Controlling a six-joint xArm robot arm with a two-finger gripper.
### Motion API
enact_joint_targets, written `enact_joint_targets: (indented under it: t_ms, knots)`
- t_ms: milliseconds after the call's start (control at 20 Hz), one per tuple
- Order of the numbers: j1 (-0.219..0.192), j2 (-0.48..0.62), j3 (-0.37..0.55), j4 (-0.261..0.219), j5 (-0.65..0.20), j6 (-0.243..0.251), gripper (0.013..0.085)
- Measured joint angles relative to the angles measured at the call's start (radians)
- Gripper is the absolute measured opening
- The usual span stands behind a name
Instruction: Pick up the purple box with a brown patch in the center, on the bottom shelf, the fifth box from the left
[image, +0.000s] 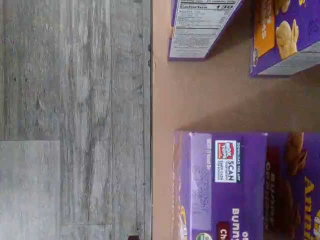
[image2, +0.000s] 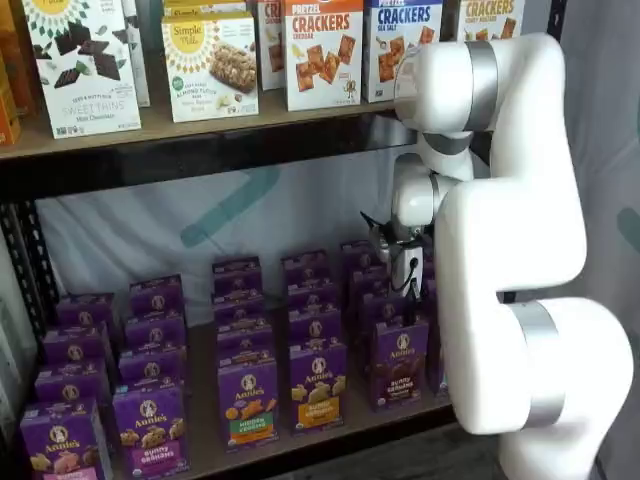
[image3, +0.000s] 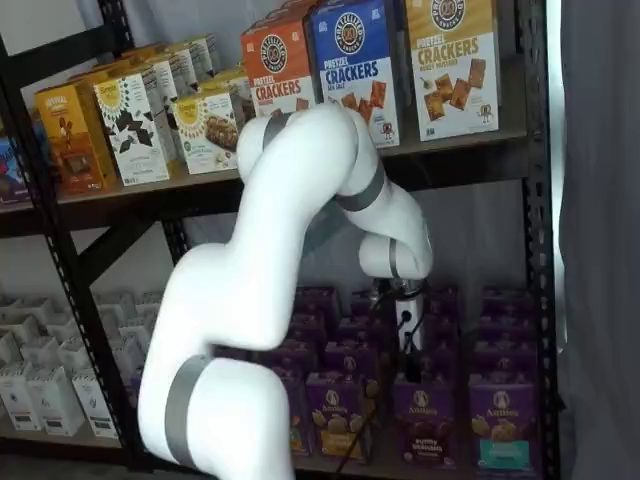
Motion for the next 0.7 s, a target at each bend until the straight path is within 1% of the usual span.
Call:
enact_joint_targets:
  t_ms: [50,100,200,450,700]
  knots:
    - [0.0,0.002,-0.007,-0.009,0.016,0.008,0.085]
    - [0.0,0.009,-0.02,-0.031,0.047,0.026,0.085]
    - [-0.002,0.019,-0.024,-0.052,0.063,0.042,0.085]
    - [-0.008,0.039,-0.028,-0.054,0.059,0.038,0.085]
    - [-0.015,0.063,-0.053,-0.045,0.07,0.024,0.085]
